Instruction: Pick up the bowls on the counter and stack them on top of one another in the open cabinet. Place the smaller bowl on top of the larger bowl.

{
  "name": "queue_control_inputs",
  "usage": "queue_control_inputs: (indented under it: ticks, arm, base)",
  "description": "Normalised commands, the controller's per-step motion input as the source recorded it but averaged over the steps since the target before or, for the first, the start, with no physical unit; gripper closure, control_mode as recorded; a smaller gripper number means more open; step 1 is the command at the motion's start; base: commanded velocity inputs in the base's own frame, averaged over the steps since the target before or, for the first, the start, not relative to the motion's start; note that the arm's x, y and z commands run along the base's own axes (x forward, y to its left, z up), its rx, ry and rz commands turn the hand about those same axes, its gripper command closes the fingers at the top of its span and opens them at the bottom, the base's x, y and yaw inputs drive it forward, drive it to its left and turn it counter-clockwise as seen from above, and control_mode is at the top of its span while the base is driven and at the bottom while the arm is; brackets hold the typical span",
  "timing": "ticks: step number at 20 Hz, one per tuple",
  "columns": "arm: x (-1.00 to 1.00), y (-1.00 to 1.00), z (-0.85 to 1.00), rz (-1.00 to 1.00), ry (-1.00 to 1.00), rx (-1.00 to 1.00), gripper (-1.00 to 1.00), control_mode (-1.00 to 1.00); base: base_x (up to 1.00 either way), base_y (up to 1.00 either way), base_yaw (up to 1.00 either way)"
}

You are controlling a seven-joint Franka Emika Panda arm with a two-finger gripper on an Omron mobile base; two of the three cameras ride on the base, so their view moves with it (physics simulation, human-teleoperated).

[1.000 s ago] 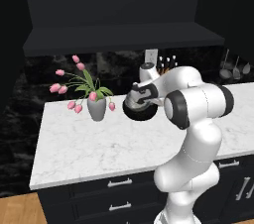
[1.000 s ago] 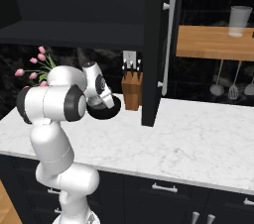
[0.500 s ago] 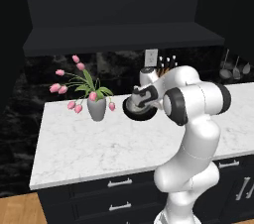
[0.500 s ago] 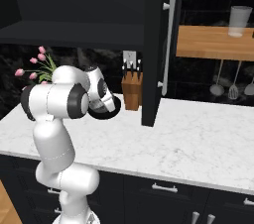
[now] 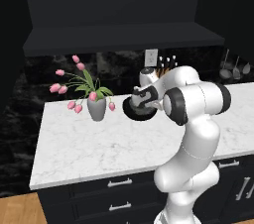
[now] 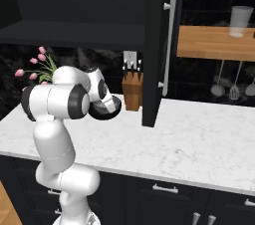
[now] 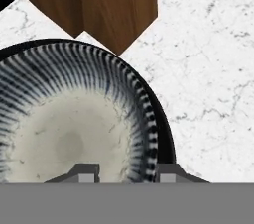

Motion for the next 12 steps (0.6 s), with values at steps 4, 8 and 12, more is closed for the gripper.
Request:
queue_control_inputs:
  ticks: [4,8,12]
  arm:
    - [0.00,0.00,0.00,0.00,0.00,0.00,-1.00,-1.00]
    - [-0.25,-0.04,0.09,0.00,-0.03,0.00,-1.00,-1.00]
    - [-0.52,-0.18,0.17,0.00,-0.08,0.04,-1.00,-1.00]
  base:
    - [0.00,0.00,0.00]
    - [0.00,0.00,0.00]
    - [0.00,0.00,0.00]
